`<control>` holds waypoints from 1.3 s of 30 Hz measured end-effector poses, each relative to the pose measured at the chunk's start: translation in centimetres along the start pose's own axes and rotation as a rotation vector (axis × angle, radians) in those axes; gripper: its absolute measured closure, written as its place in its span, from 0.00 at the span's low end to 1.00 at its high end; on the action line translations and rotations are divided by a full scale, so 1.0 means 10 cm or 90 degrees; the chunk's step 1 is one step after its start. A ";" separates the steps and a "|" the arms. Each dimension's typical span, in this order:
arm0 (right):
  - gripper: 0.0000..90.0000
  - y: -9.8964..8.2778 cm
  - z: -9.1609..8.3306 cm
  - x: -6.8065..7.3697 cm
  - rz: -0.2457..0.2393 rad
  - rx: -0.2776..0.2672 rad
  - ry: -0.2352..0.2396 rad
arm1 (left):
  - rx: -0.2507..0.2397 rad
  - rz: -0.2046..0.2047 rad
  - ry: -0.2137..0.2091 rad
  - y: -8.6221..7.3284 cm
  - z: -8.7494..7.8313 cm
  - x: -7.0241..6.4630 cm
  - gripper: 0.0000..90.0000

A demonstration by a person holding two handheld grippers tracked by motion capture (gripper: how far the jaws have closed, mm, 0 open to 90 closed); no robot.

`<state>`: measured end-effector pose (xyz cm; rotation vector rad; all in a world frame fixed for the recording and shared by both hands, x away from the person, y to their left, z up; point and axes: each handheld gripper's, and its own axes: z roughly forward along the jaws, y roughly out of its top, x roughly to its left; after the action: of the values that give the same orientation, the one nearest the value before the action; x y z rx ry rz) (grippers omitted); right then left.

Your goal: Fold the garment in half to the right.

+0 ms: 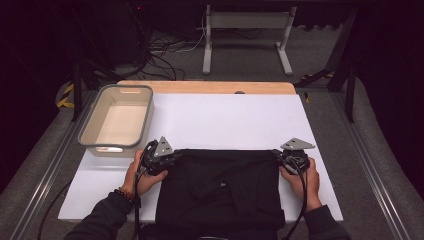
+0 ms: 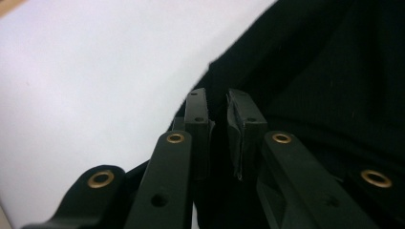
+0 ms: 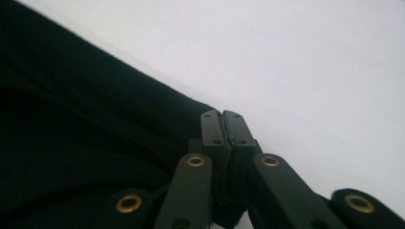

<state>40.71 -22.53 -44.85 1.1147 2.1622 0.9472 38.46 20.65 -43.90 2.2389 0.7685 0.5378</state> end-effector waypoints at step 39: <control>0.58 0.05 0.19 -0.11 0.014 0.037 0.116 | 0.027 -0.046 -0.024 0.09 0.38 0.13 0.52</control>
<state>42.85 -22.58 -45.52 1.1202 2.3403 1.0371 41.91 19.14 -45.59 2.2435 0.8449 0.4465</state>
